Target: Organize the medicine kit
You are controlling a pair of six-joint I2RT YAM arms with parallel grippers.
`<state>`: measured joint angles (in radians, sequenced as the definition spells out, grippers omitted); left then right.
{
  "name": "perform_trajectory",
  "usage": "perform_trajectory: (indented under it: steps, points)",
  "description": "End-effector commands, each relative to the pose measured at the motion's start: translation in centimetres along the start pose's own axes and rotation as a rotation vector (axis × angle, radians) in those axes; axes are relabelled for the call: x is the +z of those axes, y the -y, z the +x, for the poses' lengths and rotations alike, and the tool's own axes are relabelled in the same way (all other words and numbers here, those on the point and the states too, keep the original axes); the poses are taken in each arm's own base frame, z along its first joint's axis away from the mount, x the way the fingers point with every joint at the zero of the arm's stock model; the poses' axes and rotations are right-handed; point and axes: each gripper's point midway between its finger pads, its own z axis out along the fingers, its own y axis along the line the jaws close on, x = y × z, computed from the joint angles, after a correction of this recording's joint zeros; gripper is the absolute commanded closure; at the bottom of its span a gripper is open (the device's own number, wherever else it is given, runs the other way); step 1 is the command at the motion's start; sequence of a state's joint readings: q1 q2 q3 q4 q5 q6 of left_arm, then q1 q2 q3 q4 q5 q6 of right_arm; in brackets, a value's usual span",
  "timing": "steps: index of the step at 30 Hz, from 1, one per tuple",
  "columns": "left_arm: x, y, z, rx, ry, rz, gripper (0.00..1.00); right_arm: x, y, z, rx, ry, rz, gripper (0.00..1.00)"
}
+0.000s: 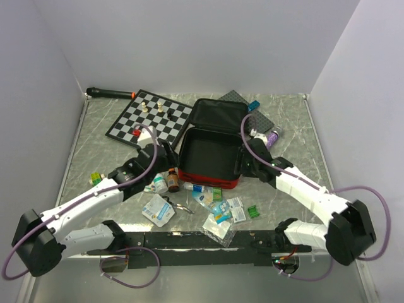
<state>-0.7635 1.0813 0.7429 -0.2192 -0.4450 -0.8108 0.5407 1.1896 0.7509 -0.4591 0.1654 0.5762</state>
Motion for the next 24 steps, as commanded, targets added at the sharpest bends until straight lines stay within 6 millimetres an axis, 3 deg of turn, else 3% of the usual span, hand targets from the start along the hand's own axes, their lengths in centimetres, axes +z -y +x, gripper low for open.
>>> perform_trajectory:
  steps: [1,2,6,14,24]
  points:
    - [-0.5,-2.7,-1.5,-0.04,0.011,-0.1,0.19,-4.2,-1.7,-3.7,-0.019,0.14,-0.094,0.37]
    - [-0.5,-3.2,-1.1,-0.038,-0.006,-0.1,0.13,-4.8,-2.2,-3.9,-0.029,0.159,-0.135,0.37]
    - [0.0,-3.0,1.5,0.004,-0.1,-0.016,0.28,-6.4,-3.1,-3.2,-0.067,0.198,-0.252,0.38]
    - [1.3,-1.9,5.4,0.032,-0.253,0.048,0.36,-5.5,-1.4,0.0,-0.083,0.154,-0.249,0.4]
    - [2.6,-3.8,9.3,0.085,-0.364,-0.04,0.36,-4.7,-1.1,1.1,-0.062,0.132,-0.243,0.41]
